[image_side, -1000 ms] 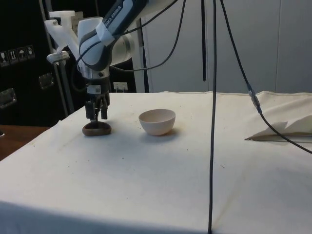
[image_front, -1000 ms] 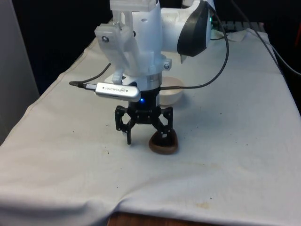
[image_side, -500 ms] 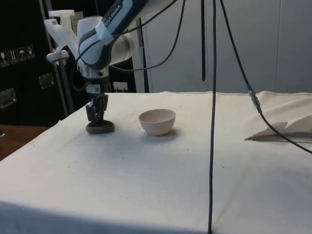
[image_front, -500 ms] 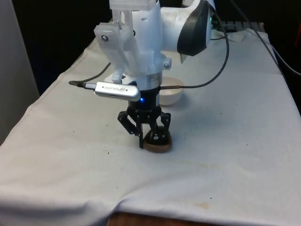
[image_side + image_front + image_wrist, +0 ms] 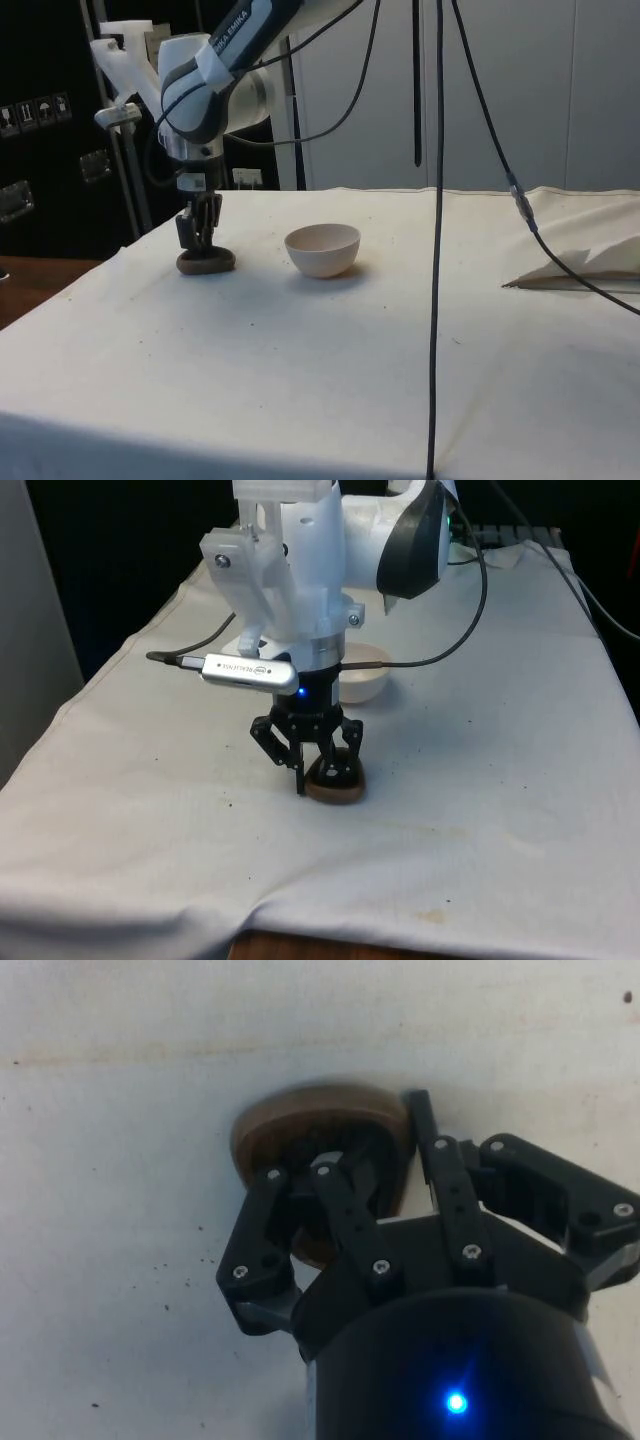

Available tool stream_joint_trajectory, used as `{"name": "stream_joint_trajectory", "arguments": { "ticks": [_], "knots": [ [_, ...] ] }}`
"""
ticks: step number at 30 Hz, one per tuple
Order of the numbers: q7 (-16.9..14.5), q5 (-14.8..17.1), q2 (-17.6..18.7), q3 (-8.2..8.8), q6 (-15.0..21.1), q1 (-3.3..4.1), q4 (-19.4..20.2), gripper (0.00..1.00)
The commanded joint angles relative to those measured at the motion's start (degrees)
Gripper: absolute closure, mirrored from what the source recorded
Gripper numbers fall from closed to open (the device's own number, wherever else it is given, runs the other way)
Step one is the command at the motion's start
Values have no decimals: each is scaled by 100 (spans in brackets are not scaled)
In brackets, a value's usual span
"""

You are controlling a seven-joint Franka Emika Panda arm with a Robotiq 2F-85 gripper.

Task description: Pour the coffee beans from the cup into the bowl.

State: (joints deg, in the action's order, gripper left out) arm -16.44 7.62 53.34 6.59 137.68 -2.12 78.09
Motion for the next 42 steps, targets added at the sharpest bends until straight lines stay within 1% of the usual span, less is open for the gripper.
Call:
{"name": "stream_joint_trajectory", "arguments": {
  "ticks": [1, 4, 5, 7, 14, 15, 16, 21, 22, 24, 25, 26, 32, 33, 34, 40, 41, 42],
  "knots": [
    [17, 6, 0, 0, 6, 6, 0, 96],
    [63, 6, -34, 11, 0, 17, 11, 96],
    [46, 0, -11, 0, 0, 6, -6, 96],
    [103, 0, -92, 17, -11, 23, 52, 96],
    [166, -17, -298, 52, -74, 40, 212, 96],
    [120, 0, -218, 17, -115, 6, 115, 96],
    [178, -23, -372, 63, -80, 46, 292, 96],
    [218, -40, -596, 92, -80, 74, 527, 96],
    [229, -46, -682, 103, -80, 92, 619, 96],
    [235, -46, -768, 115, -80, 97, 710, 96],
    [183, -11, -716, 74, -120, 63, 647, 96],
    [241, -46, -802, 126, -74, 103, 756, 96],
    [275, -57, -1094, 149, -80, 126, 1071, 96],
    [212, -11, -1043, 103, -120, 80, 1008, 96],
    [281, -57, -1134, 155, -80, 126, 1117, 96],
    [321, -52, -1421, 178, -80, 143, 1438, 96],
    [264, -17, -1352, 138, -120, 103, 1352, 96],
    [327, -52, -1461, 178, -80, 143, 1478, 96]
  ]
}}
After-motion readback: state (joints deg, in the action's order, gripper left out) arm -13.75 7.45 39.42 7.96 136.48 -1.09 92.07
